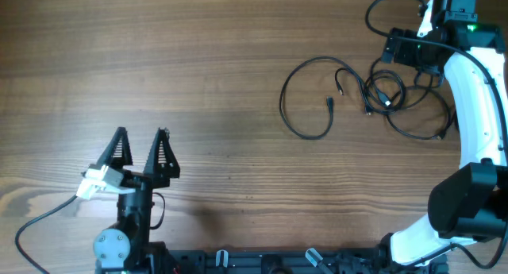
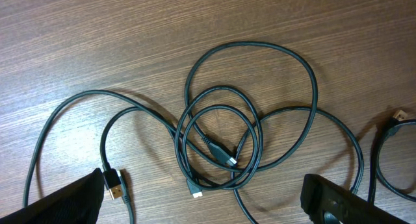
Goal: Untangle cables
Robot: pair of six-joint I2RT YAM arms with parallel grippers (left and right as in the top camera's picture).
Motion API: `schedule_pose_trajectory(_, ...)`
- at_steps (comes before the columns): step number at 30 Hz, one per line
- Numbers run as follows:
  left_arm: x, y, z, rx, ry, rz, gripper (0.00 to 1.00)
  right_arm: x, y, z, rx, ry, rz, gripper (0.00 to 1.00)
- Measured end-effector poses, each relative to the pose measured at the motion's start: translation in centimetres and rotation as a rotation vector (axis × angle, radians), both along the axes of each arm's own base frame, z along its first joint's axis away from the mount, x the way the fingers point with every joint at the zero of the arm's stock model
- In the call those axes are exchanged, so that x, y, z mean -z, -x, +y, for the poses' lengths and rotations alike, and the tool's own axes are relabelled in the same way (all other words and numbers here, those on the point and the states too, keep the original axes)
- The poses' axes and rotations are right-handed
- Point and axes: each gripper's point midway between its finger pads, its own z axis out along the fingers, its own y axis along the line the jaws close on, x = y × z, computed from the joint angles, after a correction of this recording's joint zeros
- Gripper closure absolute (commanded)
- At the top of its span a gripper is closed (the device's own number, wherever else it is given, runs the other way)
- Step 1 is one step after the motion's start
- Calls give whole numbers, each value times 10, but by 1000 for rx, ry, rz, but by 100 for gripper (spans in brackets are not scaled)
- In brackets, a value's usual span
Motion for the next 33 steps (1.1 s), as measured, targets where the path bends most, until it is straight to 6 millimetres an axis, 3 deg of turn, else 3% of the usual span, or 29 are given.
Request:
schedule_pose_trajectory(8, 41, -11, 0, 0, 3, 132, 0, 0, 0, 0, 0, 0, 0, 0)
schedule_pose_trajectory(14, 103, -14, 0, 0, -23, 379, 0, 0, 0, 0, 0, 0, 0, 0)
schedule_pose_trajectory(22, 103, -14, -1, -14, -162, 369, 0, 0, 0, 0, 0, 0, 0, 0)
schedule_pose_trajectory(33, 103, -14, -1, -18, -192, 366, 0, 0, 0, 0, 0, 0, 0, 0)
